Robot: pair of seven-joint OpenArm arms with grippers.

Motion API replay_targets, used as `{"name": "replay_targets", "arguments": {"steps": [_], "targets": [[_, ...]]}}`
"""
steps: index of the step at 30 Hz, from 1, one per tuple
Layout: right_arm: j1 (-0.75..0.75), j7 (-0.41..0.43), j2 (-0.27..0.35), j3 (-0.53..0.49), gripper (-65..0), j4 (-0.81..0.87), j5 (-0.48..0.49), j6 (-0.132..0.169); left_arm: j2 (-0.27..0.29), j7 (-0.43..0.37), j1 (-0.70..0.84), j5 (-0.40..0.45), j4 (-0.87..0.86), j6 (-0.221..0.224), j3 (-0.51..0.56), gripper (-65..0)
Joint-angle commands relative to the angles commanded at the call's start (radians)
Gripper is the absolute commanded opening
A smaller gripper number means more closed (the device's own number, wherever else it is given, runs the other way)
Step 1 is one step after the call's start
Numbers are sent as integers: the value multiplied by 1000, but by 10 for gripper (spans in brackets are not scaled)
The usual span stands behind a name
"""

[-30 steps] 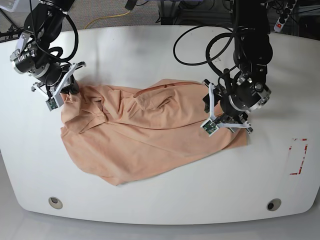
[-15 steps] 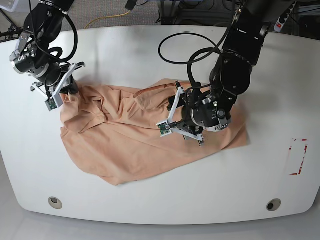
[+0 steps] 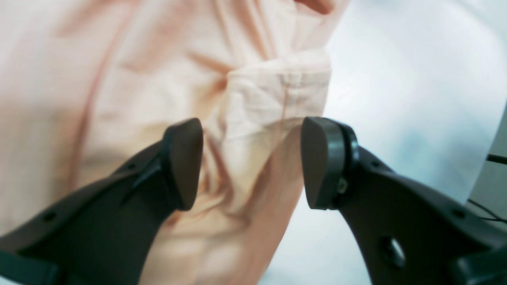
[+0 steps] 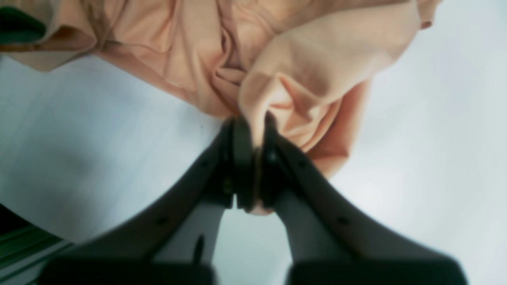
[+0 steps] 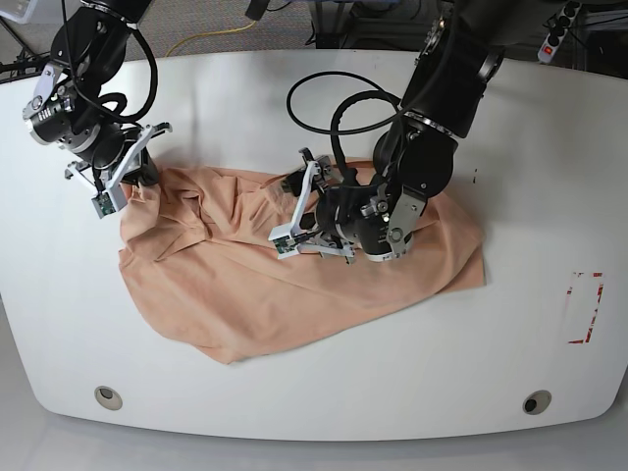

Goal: Fold the T-shirt properly
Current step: 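Move the left gripper onto the crumpled shirt and pinch a fold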

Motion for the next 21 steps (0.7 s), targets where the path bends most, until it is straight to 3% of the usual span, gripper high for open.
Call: {"name": "replay_targets", "arguments": {"steps": [3,8,11,15,17,19,21], "targets": [[0,0,-2,0,-650,0,0,0,-3,-64,-6,0,-29,0,95,-283],[0,3,-2,2,-650,0,-2,0,-5,-69,-8,0,-25,0,184,-283],[-2,25,-2,2,-650,-2,-2,0,-8,-69,-9,11,-26,0,198,-283],[0,28,-2,2,-650,-41,-2,0,-28,-40,-8,92,-23,0,198,-286],[0,28,-2,2,-650,-57,-2,0,-44,-9,-8,107,-21,0,198,-354],[0,29,-2,2,-650,-57,-2,0,-98,-9,-3,100,12,0,196,-508],[0,29,-3,2,-650,-55,0,0,-143,-15,2,100,78,0,198,-601]]}}
